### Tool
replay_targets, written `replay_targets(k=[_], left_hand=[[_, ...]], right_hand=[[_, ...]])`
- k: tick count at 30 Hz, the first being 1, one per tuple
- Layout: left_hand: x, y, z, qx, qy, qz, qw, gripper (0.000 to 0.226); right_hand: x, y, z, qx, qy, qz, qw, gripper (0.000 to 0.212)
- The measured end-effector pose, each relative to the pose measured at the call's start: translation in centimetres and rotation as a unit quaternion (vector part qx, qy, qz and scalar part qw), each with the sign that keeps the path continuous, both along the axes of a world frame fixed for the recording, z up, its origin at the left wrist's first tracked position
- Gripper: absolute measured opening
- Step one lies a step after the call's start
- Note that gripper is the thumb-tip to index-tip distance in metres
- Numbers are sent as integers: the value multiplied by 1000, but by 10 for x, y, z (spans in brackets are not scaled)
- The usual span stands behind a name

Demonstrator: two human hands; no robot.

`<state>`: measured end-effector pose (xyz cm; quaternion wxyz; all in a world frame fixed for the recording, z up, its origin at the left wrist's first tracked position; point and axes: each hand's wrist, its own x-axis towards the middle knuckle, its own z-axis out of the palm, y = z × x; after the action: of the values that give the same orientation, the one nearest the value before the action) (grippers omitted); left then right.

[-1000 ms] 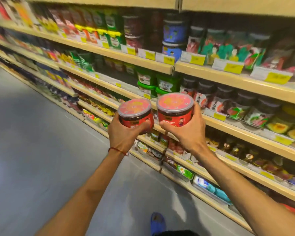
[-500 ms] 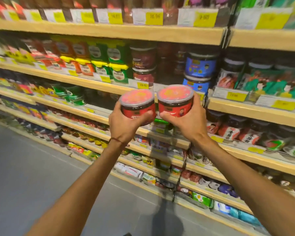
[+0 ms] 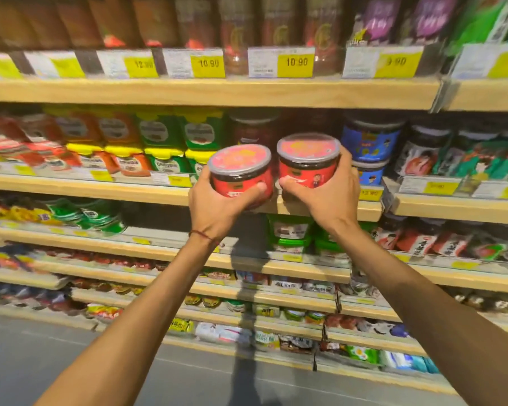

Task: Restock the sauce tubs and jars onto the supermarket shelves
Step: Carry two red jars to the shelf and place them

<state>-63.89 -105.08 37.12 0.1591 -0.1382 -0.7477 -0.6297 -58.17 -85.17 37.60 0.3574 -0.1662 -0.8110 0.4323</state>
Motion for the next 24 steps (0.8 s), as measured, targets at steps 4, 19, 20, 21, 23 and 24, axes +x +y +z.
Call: replay_targets(k=[4,19,20,21,23,24], left_hand=[[-17,1,1,-21,14,-9,1000,100],[-37,10,-8,-70,52,-33,996,103],[-37,10,-8,-70,49,-32,996,103],[-37,10,-9,-69,47,-31,996,104],[-38,10,-10,-66,42,-30,996,104],[-38,10,-9,-65,41,-31,997,105]], right_hand=[[-14,2,4,19,-19,-43,999,100],[-38,5,16,54,-156,-98,981,88],[-39,5,17,57,-162,-99,980,88],[-41,5,18,61,-167,-100,979,88],[-43,5,19,67,-176,-94,977,87],[-44,5,19,70,-182,-88,977,86]])
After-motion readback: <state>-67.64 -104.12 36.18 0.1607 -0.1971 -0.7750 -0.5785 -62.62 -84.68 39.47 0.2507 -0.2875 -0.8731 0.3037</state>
